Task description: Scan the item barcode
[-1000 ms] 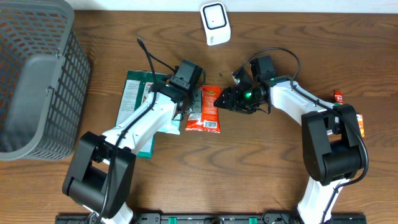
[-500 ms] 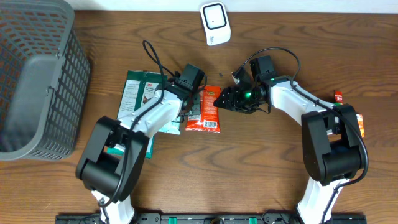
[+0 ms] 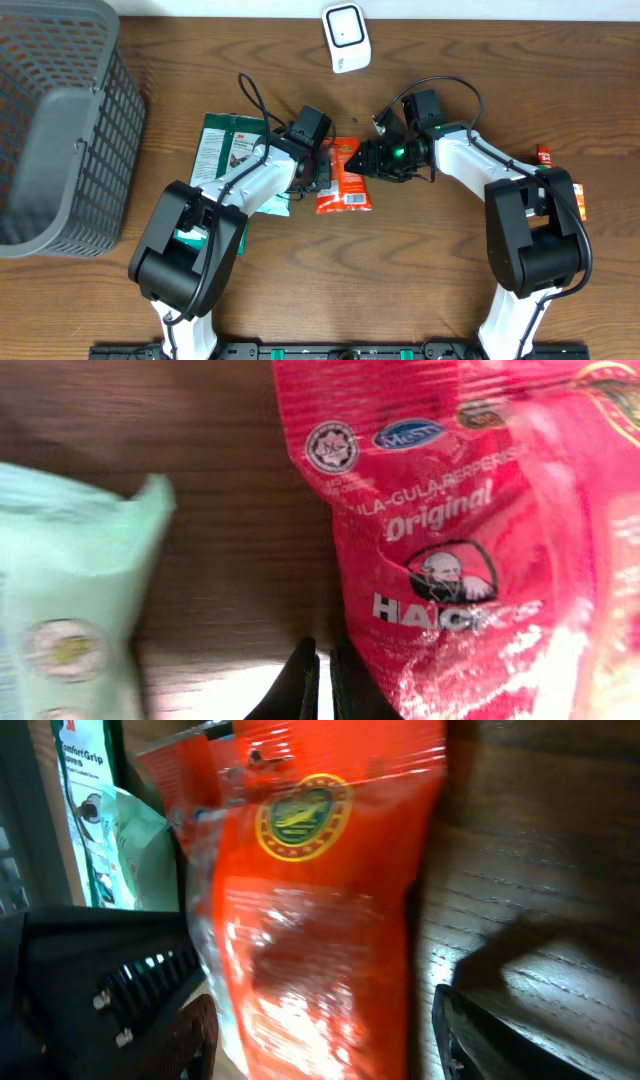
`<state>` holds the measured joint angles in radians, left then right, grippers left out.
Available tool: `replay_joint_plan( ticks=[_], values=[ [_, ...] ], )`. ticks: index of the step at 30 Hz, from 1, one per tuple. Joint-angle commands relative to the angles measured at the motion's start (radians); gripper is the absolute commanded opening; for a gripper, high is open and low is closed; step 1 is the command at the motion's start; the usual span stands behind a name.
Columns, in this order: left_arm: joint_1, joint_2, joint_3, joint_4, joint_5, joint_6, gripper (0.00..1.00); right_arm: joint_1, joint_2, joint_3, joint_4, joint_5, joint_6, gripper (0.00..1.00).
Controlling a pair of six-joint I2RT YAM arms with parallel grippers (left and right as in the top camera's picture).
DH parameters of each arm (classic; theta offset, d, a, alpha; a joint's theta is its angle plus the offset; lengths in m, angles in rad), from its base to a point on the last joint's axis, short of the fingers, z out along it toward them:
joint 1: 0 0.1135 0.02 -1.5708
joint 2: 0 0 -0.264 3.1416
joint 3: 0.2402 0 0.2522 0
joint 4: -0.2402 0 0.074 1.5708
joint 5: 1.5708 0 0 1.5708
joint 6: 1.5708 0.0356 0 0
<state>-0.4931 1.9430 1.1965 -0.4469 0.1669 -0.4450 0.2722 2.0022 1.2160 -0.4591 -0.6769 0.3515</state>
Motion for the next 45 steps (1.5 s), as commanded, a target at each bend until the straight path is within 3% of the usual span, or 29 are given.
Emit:
replay_joint_plan(
  ticks=[1, 4, 11, 17, 21, 28, 45],
  values=[
    [-0.004, 0.008, 0.007, 0.008, 0.084, 0.014, 0.08, -0.012, 0.013, -0.006, 0.000, -0.009, -0.018, 0.64],
    [0.016, -0.001, 0.024, -0.004, 0.068, 0.067, 0.08, -0.024, 0.013, -0.006, -0.001, -0.010, -0.030, 0.64],
    [0.054, -0.092, 0.047, -0.018, 0.092, 0.066, 0.09, -0.068, 0.013, -0.006, -0.003, -0.019, -0.069, 0.66],
    [0.053, -0.093, 0.044, -0.018, 0.282, 0.066, 0.09, -0.077, 0.013, -0.006, 0.003, -0.039, -0.099, 0.67],
    [0.051, -0.067, 0.040, -0.008, 0.331, 0.065, 0.09, -0.077, 0.013, -0.006, 0.003, -0.039, -0.105, 0.67],
    [0.049, -0.007, 0.016, 0.015, 0.325, 0.066, 0.09, -0.076, 0.013, -0.006, 0.006, -0.039, -0.106, 0.67],
    [0.050, 0.049, 0.000, -0.072, 0.114, 0.070, 0.09, -0.050, 0.013, -0.007, 0.007, -0.081, -0.106, 0.66]
  ],
)
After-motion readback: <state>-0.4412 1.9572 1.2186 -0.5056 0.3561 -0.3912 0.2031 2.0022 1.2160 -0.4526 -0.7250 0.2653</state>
